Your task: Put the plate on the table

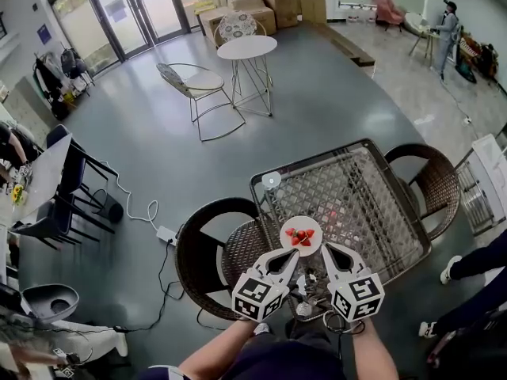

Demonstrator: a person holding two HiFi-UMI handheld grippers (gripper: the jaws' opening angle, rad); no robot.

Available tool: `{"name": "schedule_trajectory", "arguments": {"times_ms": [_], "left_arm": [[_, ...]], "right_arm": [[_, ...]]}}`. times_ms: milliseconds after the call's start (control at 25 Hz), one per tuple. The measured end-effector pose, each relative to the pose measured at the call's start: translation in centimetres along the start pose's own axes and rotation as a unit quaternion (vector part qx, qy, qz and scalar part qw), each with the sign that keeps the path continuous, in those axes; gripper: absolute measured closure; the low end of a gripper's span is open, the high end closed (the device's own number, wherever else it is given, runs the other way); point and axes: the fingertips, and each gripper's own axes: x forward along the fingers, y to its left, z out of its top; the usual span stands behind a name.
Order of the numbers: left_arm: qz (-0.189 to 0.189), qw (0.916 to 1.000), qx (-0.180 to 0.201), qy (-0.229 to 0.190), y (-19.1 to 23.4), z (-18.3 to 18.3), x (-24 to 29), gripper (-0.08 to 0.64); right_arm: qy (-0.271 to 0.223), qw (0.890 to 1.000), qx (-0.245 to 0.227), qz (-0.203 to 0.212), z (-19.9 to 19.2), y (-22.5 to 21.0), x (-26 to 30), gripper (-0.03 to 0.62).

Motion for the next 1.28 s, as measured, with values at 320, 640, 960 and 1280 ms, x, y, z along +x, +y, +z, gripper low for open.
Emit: {"name": "schedule_trajectory", "arguments": {"times_ms": [320, 640, 960, 1280], "left_arm": [[-0.009, 0.9999, -0.002, -0.003, -0.5, 0.8, 0.3, 0.554], [-0.009, 1.0, -0.001, 0.0, -0.8, 0.8, -0.3, 0.554], [-0.01, 0.9999, 0.0, 0.0, -0.6, 0.7, 0.0, 0.554], [-0.012, 0.9999, -0.003, 0.005, -1.3, 0.5, -0.4, 0.554]], "right_arm": [[-0.011, 1.0, 0.0, 0.004, 0.8, -0.2, -0.2, 0.589], [-0.017, 1.0, -0.001, 0.009, 1.2, 0.5, -0.6, 0.589], [-0.018, 1.0, -0.002, 0.012, 1.1, 0.2, -0.1, 0.589], [-0.019, 1.0, -0.003, 0.016, 1.5, 0.4, -0.8, 0.589]]}}
